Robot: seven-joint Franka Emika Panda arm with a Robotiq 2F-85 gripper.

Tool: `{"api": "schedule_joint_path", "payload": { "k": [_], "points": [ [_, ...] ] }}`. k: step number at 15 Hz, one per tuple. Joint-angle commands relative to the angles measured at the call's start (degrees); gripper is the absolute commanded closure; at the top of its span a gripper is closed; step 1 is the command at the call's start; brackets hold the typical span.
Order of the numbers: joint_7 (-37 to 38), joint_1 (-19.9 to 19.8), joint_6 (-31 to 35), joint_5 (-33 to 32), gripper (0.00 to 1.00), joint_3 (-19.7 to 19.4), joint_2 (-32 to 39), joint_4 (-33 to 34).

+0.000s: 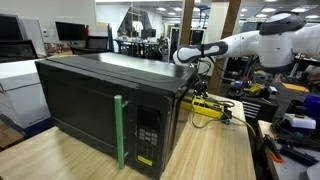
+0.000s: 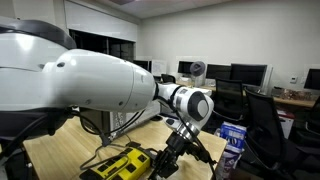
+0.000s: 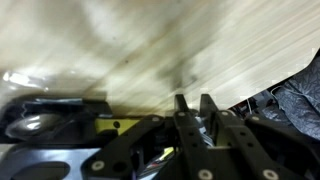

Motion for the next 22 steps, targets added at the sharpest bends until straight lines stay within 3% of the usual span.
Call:
{"api": "schedule_joint_path", "payload": {
  "k": [1,2,3,4,6,9,14,17,18,19,20,21,22],
  "points": [
    [0.0,1.3,6.1,-0.5,0.94,-2.4,0.0,1.1],
    [0.0,1.2,6.5,-1.3,0.94,-2.1,0.1,1.1],
    [0.0,0.9,6.4,-2.7,0.83,-1.0,0.6,1.1],
    [0.0,0.0,7.7,-4.4,0.55,0.1,0.7,0.2],
    [0.0,-2.2,10.7,-6.9,0.56,1.7,-0.4,-3.3],
    [0.0,-4.9,15.0,-9.2,0.38,3.2,-1.9,-6.5],
    [0.0,-15.3,27.1,-12.0,0.03,6.4,-3.8,-20.0],
    [0.0,-21.6,31.6,-13.4,0.00,8.4,-4.1,-29.0],
    [0.0,-21.2,37.4,-5.4,0.00,0.9,-11.1,-31.8],
    [1.0,-24.9,34.1,-11.9,0.00,7.4,-6.4,-34.7],
    [2.4,-25.5,33.4,-11.5,0.00,6.1,-8.6,-37.5],
    [2.2,-23.8,38.5,-4.0,0.00,-0.7,-15.7,-39.2],
    [3.4,-22.8,38.3,-2.9,0.00,-2.0,-17.9,-40.6]
  ]
}}
